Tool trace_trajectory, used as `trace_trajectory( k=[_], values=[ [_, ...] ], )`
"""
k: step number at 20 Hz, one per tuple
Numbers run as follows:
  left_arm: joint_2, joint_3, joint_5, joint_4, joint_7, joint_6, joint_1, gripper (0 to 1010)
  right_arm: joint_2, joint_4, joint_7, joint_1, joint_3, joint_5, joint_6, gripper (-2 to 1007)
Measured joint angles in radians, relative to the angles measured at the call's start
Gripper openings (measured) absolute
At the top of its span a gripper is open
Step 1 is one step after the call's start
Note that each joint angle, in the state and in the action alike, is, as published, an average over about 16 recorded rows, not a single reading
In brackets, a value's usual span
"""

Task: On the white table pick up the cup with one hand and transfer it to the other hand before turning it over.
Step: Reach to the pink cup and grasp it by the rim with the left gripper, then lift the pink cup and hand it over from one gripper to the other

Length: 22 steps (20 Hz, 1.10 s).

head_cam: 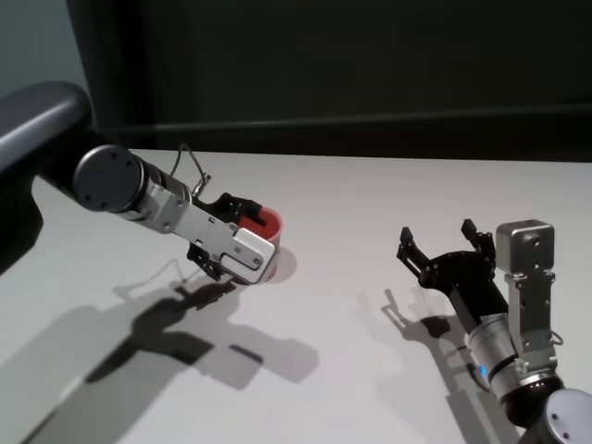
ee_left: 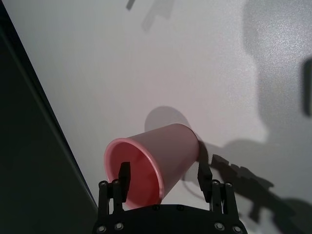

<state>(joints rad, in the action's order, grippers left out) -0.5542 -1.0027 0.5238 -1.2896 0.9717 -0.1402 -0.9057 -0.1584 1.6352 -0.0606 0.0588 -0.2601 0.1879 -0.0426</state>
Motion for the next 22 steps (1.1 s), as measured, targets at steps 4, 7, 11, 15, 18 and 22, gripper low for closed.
trace_trajectory(
  k=[4, 7, 11, 15, 18, 22],
  values=[
    [0.002, -0.008, -0.007, 0.005, -0.005, -0.001, -0.003, 832, 0.000, 0.000, 0.000, 0.000, 0.000, 0.000, 0.000, 1002],
    [0.003, -0.013, -0.014, 0.008, -0.009, -0.003, -0.005, 743, 0.000, 0.000, 0.000, 0.000, 0.000, 0.000, 0.000, 1002],
    [0.002, -0.019, -0.024, 0.008, -0.014, -0.006, -0.007, 612, 0.000, 0.000, 0.000, 0.000, 0.000, 0.000, 0.000, 1002],
    [-0.001, -0.022, -0.033, 0.006, -0.018, -0.007, -0.009, 471, 0.000, 0.000, 0.000, 0.000, 0.000, 0.000, 0.000, 1002],
    [-0.004, -0.023, -0.040, 0.003, -0.022, -0.008, -0.009, 367, 0.000, 0.000, 0.000, 0.000, 0.000, 0.000, 0.000, 1002],
    [-0.009, -0.022, -0.050, -0.001, -0.027, -0.007, -0.009, 236, 0.000, 0.000, 0.000, 0.000, 0.000, 0.000, 0.000, 1002]
  ],
)
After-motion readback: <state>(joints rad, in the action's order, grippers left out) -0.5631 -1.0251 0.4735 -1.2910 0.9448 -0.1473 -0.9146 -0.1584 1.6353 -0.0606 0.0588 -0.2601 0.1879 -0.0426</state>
